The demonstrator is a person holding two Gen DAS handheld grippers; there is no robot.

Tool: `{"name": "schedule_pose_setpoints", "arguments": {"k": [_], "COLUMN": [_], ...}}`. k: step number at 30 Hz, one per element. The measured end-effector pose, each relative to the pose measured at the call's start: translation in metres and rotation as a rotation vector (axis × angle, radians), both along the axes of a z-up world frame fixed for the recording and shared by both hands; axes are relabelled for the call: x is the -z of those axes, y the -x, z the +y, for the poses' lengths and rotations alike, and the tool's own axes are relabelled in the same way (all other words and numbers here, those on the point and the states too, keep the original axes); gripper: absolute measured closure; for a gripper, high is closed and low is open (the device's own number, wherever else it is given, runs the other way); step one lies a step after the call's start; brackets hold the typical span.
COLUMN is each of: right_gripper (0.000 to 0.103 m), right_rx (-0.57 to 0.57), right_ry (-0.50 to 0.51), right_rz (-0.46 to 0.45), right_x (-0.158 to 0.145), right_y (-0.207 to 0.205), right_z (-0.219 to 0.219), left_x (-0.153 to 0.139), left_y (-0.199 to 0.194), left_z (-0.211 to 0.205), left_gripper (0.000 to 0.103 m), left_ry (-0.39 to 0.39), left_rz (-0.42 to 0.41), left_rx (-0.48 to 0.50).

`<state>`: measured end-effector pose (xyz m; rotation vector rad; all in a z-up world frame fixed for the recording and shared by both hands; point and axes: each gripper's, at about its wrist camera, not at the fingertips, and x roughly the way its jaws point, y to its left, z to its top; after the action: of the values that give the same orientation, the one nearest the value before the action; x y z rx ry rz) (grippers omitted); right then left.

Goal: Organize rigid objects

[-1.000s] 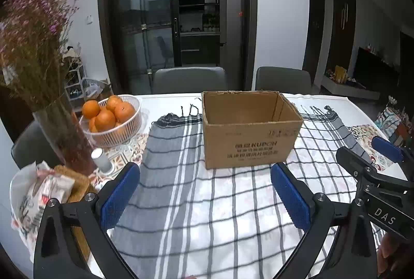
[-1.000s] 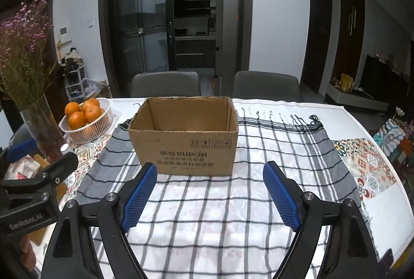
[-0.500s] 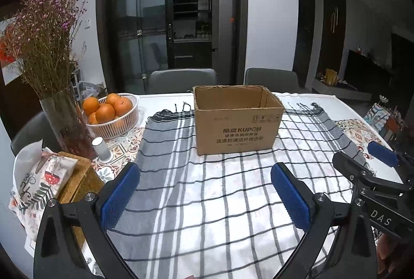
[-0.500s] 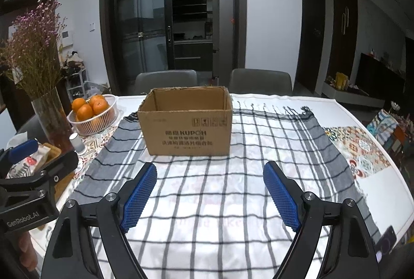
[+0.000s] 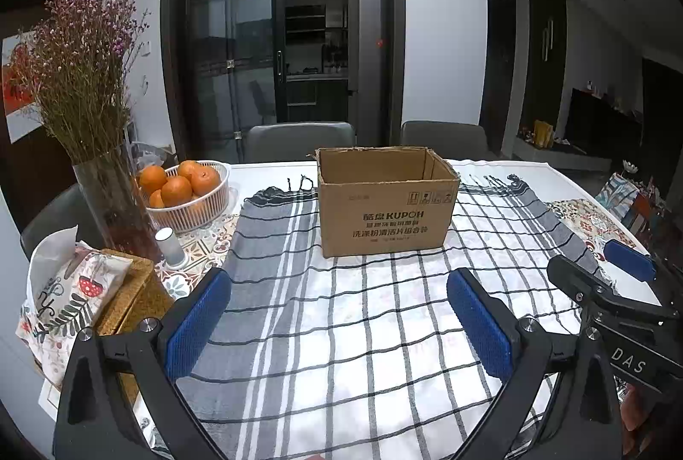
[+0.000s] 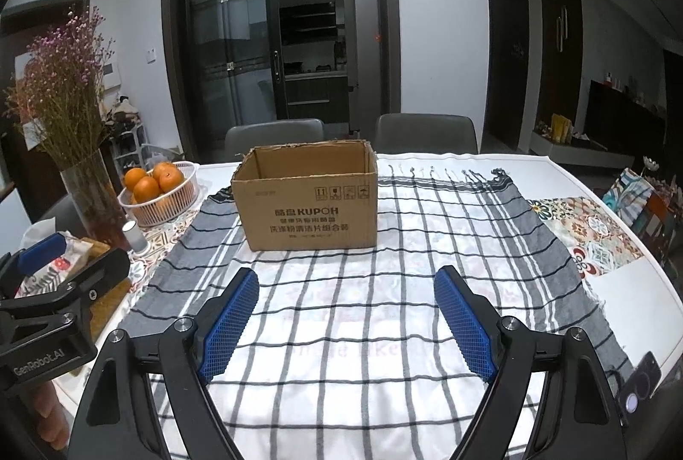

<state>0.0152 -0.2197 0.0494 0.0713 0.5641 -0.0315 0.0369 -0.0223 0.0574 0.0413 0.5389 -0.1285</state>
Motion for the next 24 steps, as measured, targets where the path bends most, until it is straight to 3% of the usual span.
{"name": "schedule_pose_setpoints", "arguments": {"k": [24], "right_gripper": [0.018], "right_rx": [0.011], "right_ry": [-0.015], "right_rz": [0.007], "right_x": [0.0009], "right_y": [-0.0001], "right_z": [-0.0053], "left_x": [0.001], "left_y": [-0.0006], "left_z": [-0.0012], "left_gripper": [0.0], "left_ry": [-0.01], "left_rz": [-0.001], "left_rx": [-0.004]}}
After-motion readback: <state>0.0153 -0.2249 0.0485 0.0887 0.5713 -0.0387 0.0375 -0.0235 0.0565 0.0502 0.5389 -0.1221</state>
